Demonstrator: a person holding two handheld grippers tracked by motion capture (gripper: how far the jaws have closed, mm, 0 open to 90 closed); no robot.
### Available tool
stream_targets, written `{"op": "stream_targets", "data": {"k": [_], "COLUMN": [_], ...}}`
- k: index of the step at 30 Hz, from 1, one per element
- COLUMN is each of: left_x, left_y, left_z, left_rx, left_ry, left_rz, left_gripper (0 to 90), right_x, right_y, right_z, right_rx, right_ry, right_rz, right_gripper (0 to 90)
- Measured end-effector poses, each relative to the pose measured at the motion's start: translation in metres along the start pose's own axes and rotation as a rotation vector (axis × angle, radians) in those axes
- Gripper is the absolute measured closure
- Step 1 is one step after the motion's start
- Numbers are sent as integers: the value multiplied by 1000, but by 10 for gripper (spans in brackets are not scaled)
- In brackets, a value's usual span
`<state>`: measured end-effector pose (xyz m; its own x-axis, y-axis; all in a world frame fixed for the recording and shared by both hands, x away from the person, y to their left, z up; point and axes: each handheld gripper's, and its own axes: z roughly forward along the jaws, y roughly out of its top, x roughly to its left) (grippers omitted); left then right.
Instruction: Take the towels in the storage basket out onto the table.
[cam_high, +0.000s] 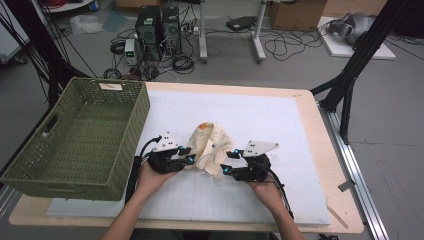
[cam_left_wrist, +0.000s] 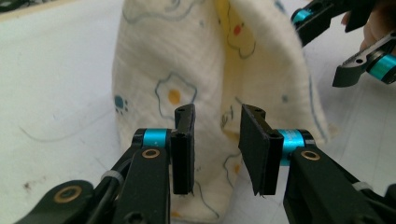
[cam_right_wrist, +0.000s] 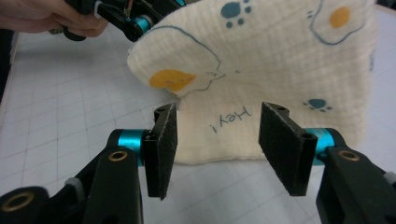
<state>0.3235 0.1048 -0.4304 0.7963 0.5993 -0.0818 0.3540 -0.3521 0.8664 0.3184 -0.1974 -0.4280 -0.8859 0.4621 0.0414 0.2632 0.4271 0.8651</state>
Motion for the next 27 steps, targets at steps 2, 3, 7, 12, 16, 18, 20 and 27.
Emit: {"op": "stream_targets", "data": {"k": [2, 3, 7, 12, 16, 18, 20, 27], "left_x": [0, 0, 0, 2, 1, 0, 0, -2], "left_y": [-2, -3, -5, -8, -9, -9, -9, -9], "left_z": [4, 6, 10, 14, 17, 17, 17, 18], "left_rx": [50, 61, 96, 155, 173, 175, 179, 179], "left_ry": [-5, -10, -9, -15, -14, -6, 0, -10], "left_rz": [8, 7, 14, 6, 14, 22, 33, 43], "left_gripper": [662, 662, 674, 678, 691, 704, 746, 875], "right_x": [0, 0, 1, 2, 2, 2, 3, 3], "right_y": [0, 0, -1, -3, -4, -5, -4, -3], "right_z": [5, 8, 16, 26, 32, 35, 37, 41], "right_rx": [11, 19, 37, 72, 104, 123, 150, 176], "right_ry": [9, 12, 27, 40, 41, 39, 42, 72], "right_rz": [-3, -6, -4, 0, -14, -19, -26, -40], "right_gripper": [480, 483, 496, 522, 552, 578, 640, 848]}}
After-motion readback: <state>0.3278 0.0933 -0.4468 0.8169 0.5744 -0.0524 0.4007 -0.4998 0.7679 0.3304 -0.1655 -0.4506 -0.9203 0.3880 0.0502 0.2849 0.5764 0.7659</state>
